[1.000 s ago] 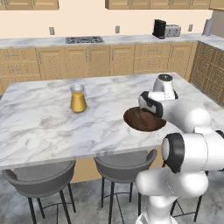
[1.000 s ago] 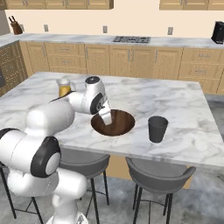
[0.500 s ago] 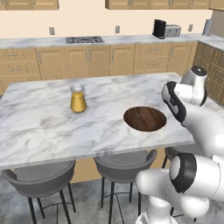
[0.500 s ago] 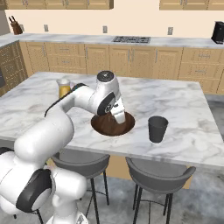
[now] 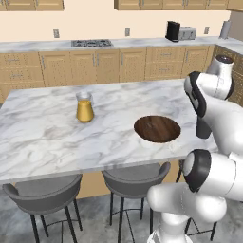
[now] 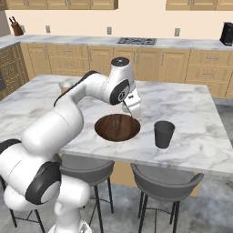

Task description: There are two ice cubes in the ice bowl. Place both ice cubes in the glass cup.

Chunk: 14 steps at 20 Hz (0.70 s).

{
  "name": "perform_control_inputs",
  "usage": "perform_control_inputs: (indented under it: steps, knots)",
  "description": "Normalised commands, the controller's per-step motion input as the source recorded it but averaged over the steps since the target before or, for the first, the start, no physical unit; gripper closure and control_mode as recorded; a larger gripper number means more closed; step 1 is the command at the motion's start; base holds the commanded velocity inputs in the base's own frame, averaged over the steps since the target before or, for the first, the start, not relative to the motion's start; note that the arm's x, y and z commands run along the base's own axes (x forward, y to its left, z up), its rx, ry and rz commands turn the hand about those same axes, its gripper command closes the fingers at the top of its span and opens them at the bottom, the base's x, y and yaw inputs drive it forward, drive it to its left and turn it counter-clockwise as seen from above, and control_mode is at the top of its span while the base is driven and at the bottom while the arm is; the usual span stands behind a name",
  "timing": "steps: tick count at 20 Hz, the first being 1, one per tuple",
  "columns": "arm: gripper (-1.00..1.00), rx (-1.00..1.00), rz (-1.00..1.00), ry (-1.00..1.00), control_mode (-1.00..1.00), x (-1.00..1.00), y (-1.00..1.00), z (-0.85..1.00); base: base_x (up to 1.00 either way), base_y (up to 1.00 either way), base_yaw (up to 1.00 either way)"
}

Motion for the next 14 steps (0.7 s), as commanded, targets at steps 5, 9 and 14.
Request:
perform_control_inputs:
  steps: [5, 9, 14]
  knots:
    - [1.00, -0.04, 0.00, 0.00, -1.00, 0.00, -0.46, 0.00, 0.00, 0.00, 0.00]
    - [1.00, 0.01, 0.00, 0.00, -1.00, 0.00, -0.47, 0.00, 0.00, 0.00, 0.00]
    - [1.00, 0.00, 0.00, 0.00, -1.00, 0.01, -0.52, 0.00, 0.00, 0.00, 0.00]
